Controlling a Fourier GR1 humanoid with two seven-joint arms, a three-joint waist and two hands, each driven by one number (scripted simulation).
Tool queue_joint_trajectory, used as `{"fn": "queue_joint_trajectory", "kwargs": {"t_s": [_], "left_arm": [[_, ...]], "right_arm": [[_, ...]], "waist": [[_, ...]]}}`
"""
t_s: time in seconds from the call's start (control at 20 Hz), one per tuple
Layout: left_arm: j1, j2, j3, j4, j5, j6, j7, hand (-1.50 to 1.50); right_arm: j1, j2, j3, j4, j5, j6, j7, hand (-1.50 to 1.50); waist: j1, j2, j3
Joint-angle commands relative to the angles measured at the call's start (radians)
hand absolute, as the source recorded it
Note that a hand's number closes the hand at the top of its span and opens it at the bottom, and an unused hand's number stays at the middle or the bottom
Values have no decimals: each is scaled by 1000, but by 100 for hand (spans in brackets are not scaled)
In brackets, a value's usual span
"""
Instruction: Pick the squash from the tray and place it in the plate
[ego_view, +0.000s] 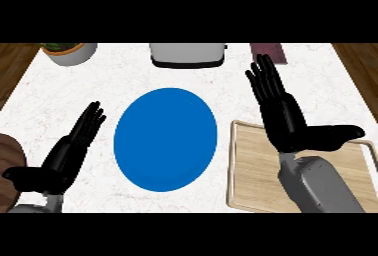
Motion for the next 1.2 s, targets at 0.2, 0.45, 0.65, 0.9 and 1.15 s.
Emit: {"fn": "queue_joint_trajectory", "kwargs": {"t_s": [0.2,0.45,0.65,0.9,1.15], "left_arm": [[73,158,123,64,-182,126,-29,0],[154,161,127,87,-199,148,-27,0],[154,128,110,55,-226,181,-11,0],[142,144,139,41,-235,135,12,0],[158,90,105,119,-275,161,-71,0]], "right_arm": [[183,-52,-199,-148,-345,184,87,-150],[393,-193,-325,-155,-103,34,-102,-150],[639,-50,-340,-340,-163,25,-233,-150],[819,-173,-456,-501,-253,223,-166,-150],[890,-367,-462,-478,-118,338,-99,-150]], "waist": [[-10,10,5],[-36,6,2],[-38,6,2],[-8,12,1],[-9,14,-1]]}}
